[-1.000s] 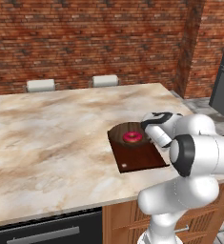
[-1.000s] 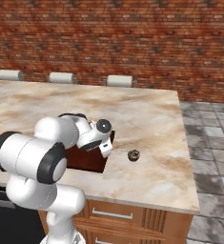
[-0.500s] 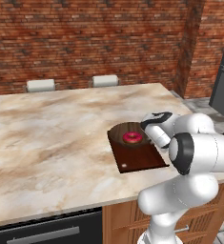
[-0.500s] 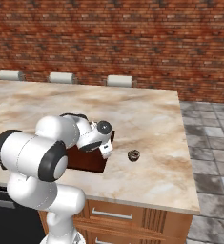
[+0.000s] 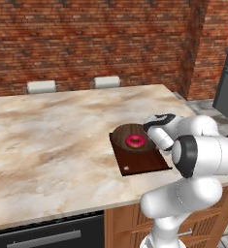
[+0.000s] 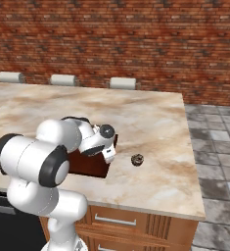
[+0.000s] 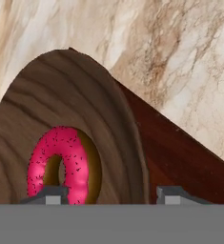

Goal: Place the bowl with donut and the cupcake onto the tray.

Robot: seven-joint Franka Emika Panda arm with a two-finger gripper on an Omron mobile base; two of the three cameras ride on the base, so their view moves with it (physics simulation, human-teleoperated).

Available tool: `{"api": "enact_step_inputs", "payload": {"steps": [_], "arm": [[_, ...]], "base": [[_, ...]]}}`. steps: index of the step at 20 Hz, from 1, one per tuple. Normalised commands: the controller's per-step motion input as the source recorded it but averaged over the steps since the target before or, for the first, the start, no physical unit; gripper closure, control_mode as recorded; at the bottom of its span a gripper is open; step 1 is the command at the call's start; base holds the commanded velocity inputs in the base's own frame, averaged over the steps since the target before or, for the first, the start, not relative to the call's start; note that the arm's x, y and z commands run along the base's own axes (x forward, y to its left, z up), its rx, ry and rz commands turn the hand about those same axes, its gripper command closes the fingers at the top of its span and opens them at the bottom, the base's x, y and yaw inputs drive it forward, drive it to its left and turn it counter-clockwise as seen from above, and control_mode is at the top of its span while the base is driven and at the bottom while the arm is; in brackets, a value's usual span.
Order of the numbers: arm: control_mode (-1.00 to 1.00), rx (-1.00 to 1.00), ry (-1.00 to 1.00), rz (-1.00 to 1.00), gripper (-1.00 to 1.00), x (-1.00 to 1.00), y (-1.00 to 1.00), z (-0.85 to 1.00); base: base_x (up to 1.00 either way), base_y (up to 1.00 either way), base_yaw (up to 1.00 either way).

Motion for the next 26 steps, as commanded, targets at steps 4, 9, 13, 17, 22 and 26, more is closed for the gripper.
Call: {"api": "enact_step_inputs", "payload": {"steps": [4,9,13,17,22,26], "arm": [[-1.0,0.0,-0.03,0.0,-1.0,0.0,-0.06,0.17],[-1.0,0.0,-0.02,0.02,-1.0,-0.05,-0.24,0.08],[-1.0,-0.04,-0.02,0.04,-1.0,-0.19,-0.31,0.11],[-1.0,-0.07,0.0,0.04,-1.0,-0.15,-0.29,0.13],[-1.0,-0.15,0.03,0.0,-1.0,-0.08,-0.06,0.2],[-1.0,-0.12,0.08,0.0,-1.0,0.0,-0.19,0.25]], "base": [[0.0,0.0,0.0],[0.0,0.0,0.0],[0.0,0.0,0.0],[0.0,0.0,0.0],[0.0,0.0,0.0],[0.0,0.0,0.0]]}}
